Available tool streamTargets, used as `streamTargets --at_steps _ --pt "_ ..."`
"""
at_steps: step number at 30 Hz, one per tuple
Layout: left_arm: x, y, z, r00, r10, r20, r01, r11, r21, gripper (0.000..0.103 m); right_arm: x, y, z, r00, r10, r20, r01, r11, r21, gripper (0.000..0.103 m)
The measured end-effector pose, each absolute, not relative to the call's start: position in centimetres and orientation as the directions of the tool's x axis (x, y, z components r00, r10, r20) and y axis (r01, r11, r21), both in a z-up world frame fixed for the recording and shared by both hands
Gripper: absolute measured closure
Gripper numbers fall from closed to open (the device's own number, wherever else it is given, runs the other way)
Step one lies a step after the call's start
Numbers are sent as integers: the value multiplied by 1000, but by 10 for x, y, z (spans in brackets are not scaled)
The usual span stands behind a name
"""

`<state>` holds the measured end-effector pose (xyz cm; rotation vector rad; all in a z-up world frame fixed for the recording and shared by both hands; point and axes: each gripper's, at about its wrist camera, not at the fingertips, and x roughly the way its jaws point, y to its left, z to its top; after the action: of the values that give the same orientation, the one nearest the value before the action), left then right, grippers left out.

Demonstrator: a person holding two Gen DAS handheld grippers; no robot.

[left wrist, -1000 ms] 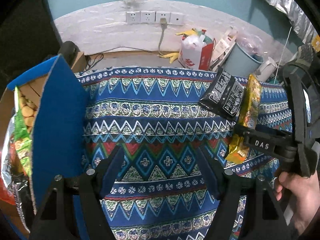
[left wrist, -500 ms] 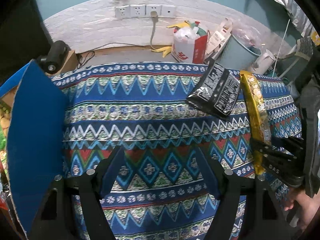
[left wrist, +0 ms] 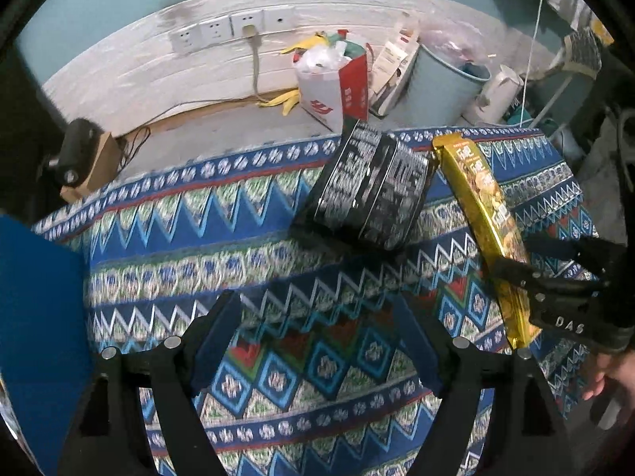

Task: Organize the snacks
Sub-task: 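Grasp the black bag with the left tool while the right tool grasps the yellow bar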

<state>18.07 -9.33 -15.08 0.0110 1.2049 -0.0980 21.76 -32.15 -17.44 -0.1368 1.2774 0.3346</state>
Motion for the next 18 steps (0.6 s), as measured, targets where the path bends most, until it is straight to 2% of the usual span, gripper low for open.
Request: streamTargets --at_steps 3,7,14,18 --pt "196 -99 -150 383 -48 -922 108 994 -7 16 234 -320 -173 234 186 -954 -321 941 105 42" --pt "214 -108 -155 413 -6 -911 142 988 58 16 257 -315 -177 220 170 -961 -349 933 85 42" --pt "236 -131 -166 403 -64 -913 202 979 20 16 258 -311 -191 221 169 -960 -328 940 90 42" --pt "246 -147 -171 421 -30 -907 220 973 70 15 250 -310 -194 240 142 -960 -331 942 57 42"
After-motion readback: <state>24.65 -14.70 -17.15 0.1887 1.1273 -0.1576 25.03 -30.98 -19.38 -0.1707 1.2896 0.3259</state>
